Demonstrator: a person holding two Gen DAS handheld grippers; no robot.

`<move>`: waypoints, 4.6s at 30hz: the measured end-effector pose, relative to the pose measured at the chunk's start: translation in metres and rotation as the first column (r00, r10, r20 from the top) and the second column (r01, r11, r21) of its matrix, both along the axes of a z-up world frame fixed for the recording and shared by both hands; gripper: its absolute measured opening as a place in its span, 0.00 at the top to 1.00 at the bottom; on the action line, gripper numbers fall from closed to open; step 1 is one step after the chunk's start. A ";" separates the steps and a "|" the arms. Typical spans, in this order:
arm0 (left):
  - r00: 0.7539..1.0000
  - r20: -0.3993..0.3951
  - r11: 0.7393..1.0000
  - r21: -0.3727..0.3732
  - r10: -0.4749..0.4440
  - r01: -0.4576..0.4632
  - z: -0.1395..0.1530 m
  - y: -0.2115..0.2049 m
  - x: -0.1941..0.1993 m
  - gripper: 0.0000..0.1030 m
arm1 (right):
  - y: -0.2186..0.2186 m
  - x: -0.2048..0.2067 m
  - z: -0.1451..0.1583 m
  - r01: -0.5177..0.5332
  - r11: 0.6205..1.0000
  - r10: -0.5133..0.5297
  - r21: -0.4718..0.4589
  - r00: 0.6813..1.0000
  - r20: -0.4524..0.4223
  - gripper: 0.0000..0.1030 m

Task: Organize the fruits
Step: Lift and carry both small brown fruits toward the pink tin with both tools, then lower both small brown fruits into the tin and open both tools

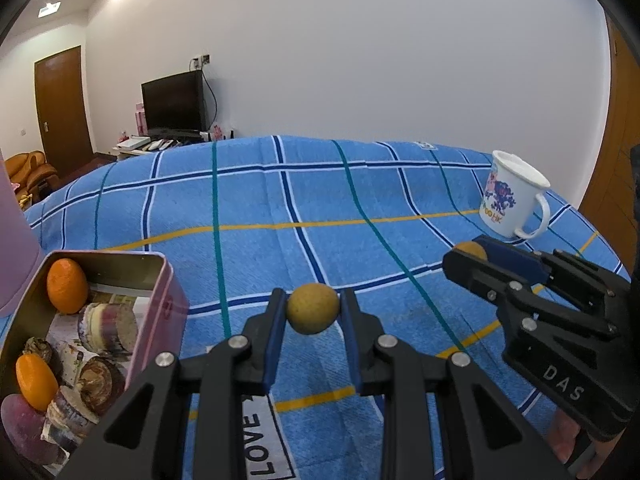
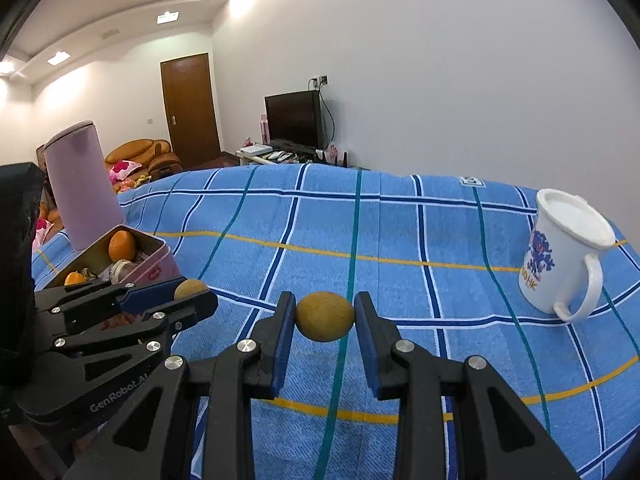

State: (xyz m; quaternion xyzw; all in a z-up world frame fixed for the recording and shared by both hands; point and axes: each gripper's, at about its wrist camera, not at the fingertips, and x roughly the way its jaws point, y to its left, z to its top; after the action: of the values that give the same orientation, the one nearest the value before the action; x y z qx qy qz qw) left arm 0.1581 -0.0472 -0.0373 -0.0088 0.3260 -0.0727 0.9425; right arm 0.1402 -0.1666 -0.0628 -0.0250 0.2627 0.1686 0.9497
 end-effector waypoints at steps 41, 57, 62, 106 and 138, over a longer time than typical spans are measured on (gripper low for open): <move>0.984 0.177 0.998 0.058 0.009 -0.020 0.016 -0.005 -0.041 0.72 | 0.001 -0.030 0.009 -0.001 1.000 0.001 -0.001 0.989 0.146 0.69; 0.982 0.188 0.998 0.067 -0.005 -0.008 0.018 -0.006 -0.048 0.72 | 0.001 -0.039 0.010 -0.010 1.000 0.010 -0.001 0.986 0.166 0.69; 0.984 0.181 0.998 0.060 -0.007 -0.004 0.018 -0.004 -0.050 0.72 | 0.003 -0.040 0.010 -0.015 1.000 0.016 -0.005 0.986 0.169 0.69; 0.978 0.189 0.996 0.006 0.087 -0.090 0.019 0.060 -0.095 0.72 | 0.062 -0.059 0.006 -0.153 0.987 0.159 -0.055 0.977 0.140 0.69; 0.972 0.174 0.987 -0.013 0.160 -0.160 0.016 0.106 -0.103 0.72 | 0.113 -0.065 0.004 -0.251 0.964 0.260 -0.083 0.959 0.115 0.69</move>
State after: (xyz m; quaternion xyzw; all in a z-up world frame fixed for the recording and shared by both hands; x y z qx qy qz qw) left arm 0.0550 0.0589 -0.0211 -0.0283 0.2407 0.0031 0.9702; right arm 0.0755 -0.0532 -0.0588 -0.1012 0.2027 0.2790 0.9332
